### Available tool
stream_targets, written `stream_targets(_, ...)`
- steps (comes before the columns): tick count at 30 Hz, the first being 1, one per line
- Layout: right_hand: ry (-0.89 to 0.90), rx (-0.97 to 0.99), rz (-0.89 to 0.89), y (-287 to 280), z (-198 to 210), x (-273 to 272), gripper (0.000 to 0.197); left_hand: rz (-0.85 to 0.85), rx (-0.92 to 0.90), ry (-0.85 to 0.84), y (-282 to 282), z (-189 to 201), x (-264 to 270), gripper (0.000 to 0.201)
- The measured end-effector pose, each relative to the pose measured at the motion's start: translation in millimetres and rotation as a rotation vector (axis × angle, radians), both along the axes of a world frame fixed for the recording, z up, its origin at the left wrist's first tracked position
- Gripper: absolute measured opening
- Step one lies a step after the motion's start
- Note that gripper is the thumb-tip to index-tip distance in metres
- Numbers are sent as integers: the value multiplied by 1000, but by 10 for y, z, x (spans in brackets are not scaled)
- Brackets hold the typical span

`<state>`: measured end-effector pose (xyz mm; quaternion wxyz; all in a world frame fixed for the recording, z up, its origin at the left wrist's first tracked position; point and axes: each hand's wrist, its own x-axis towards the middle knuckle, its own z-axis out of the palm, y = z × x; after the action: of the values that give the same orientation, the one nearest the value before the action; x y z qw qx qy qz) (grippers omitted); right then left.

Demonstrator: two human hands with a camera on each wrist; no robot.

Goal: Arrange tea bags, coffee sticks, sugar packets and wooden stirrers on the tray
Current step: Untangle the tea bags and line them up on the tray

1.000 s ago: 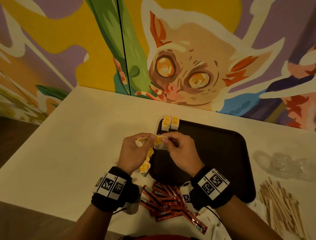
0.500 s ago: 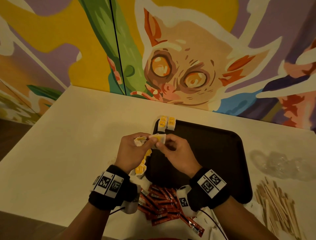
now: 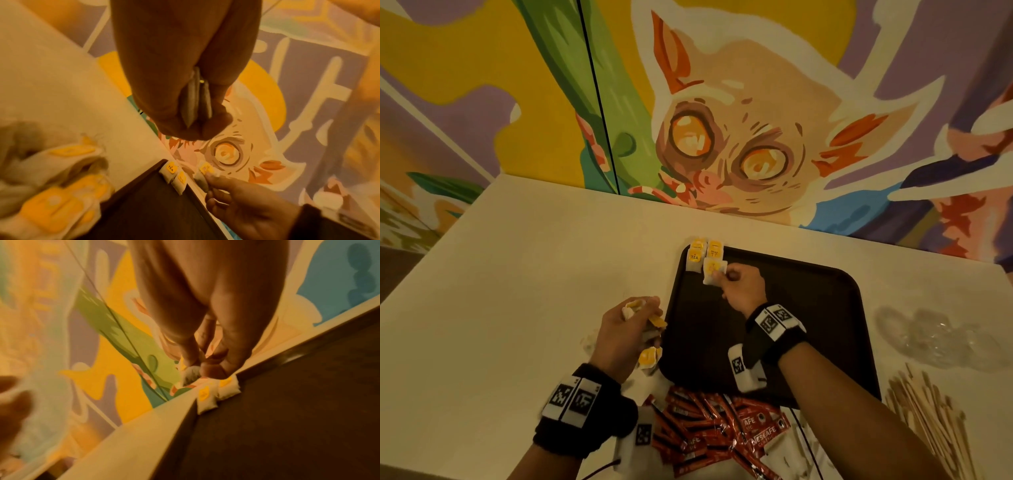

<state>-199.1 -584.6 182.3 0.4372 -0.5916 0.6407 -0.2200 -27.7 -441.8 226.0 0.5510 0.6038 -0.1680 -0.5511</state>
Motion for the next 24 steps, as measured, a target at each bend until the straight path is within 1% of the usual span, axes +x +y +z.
stream_targets(2, 72, -4, -19, -164, -95, 32, 20, 15, 32, 84, 3, -42, 3, 13)
stream_targets(3, 105, -13, -19, -240, -127, 53, 20, 18, 38, 98, 2, -60, 1, 13)
stream_targets(5, 172, -16, 5, -365, -167, 98, 21, 22, 43, 102, 15, -106, 1, 14)
stream_targets(8, 222, 46, 35, -524, -255, 158, 26, 15, 50, 117, 40, -209, 31, 21)
stream_targets(11, 269, 82, 29, -621, -329, 197, 23, 27, 58, 101, 36, -268, 68, 31)
stream_targets(14, 300, 78, 12, -665, -402, 213, 19, 51, 65, 90, 7, -277, 90, 29)
stream_targets(16, 290, 62, -8, -679, -471, 225, 15, 51, 73, 89, -15, -281, 94, 28)
stream_targets(20, 198, 74, -97, -697, -633, 235, 26, 48, 87, 92, -58, -281, 87, 25)
stream_targets(24, 170, 77, -112, -717, -730, 209, 31, 46, 69, 138, -91, -207, 71, 22)
